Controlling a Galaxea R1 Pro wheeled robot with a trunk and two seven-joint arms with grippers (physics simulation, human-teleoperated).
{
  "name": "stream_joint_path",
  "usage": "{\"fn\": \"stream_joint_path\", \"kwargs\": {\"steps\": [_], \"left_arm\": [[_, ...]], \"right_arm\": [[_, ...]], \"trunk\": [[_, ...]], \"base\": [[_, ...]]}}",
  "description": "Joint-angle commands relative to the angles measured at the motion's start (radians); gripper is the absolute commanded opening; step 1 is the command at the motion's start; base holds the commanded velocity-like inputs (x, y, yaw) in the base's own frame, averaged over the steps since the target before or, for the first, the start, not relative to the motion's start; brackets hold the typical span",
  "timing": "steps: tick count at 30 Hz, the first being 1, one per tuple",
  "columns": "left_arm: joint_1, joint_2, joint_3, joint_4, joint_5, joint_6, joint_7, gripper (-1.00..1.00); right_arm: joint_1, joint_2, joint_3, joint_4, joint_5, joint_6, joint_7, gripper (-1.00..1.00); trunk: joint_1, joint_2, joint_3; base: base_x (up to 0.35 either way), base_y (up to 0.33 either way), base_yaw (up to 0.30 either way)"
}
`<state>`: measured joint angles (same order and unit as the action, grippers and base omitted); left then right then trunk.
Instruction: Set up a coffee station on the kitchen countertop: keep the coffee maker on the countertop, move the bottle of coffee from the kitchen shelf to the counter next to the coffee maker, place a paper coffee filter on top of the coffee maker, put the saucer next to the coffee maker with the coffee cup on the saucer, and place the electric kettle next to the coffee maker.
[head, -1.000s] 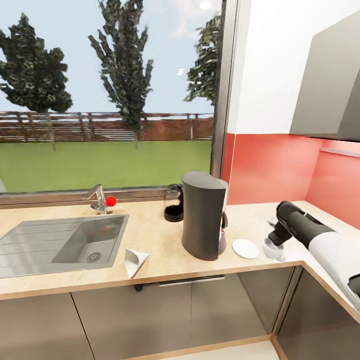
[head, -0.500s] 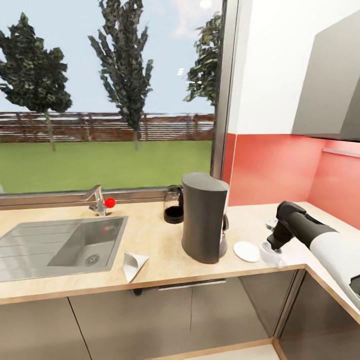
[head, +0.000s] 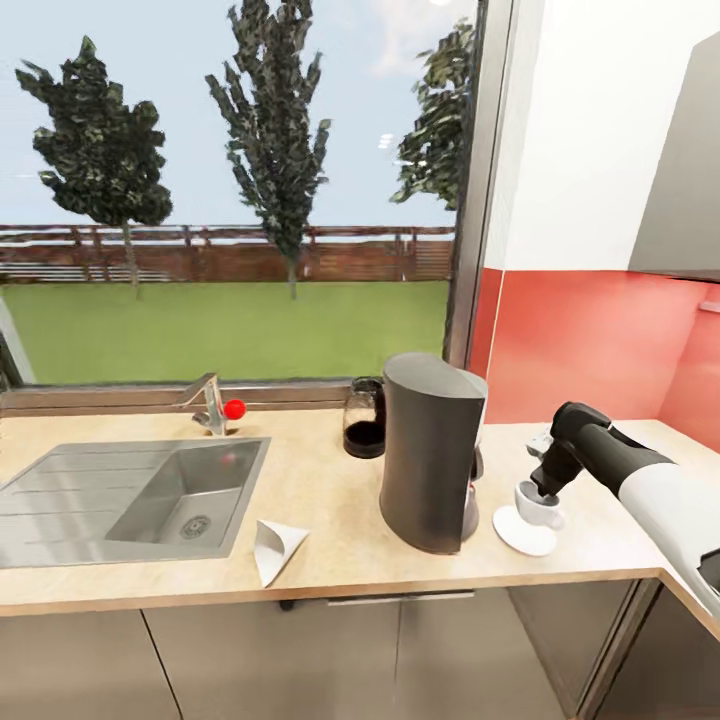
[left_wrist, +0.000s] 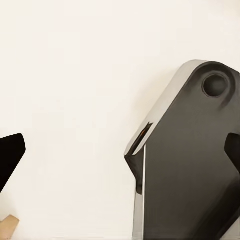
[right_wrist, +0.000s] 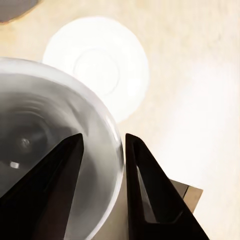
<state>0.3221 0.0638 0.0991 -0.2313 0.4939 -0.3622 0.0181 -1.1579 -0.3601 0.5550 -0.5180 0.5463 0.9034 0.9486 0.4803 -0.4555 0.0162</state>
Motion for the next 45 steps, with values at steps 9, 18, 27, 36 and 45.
{"fn": "stream_joint_path", "kwargs": {"steps": [9, 18, 27, 36, 45], "left_arm": [[0.0, -0.002, 0.003, 0.001, 0.0, -0.004, 0.002, 1.0], [0.0, 0.001, 0.002, 0.002, 0.031, 0.001, 0.002, 1.0], [0.0, 0.004, 0.002, 0.011, 0.041, -0.001, 0.002, 1.0], [0.0, 0.005, 0.002, 0.018, 0.04, -0.003, 0.001, 1.0], [0.0, 0.009, 0.003, 0.025, 0.042, -0.003, -0.006, 1.0]], "right_arm": [[0.0, -0.01, 0.003, 0.003, 0.009, -0.039, 0.008, -1.0], [0.0, -0.018, 0.002, 0.009, 0.009, -0.047, -0.004, -1.0], [0.0, -0.019, 0.003, 0.054, 0.009, -0.052, -0.009, -1.0], [0.0, -0.017, 0.003, 0.062, 0.009, -0.048, -0.039, -1.0], [0.0, -0.017, 0.005, 0.069, 0.009, -0.05, -0.049, -1.0]], "trunk": [[0.0, -0.001, 0.0], [0.0, -0.001, 0.0], [0.0, -0.001, 0.0], [0.0, -0.001, 0.0], [0.0, -0.001, 0.0]], "base": [[0.006, -0.001, 0.014], [0.209, 0.0, 0.001], [0.021, 0.0, 0.0], [0.0, 0.0, 0.0], [0.0, 0.0, 0.0]]}}
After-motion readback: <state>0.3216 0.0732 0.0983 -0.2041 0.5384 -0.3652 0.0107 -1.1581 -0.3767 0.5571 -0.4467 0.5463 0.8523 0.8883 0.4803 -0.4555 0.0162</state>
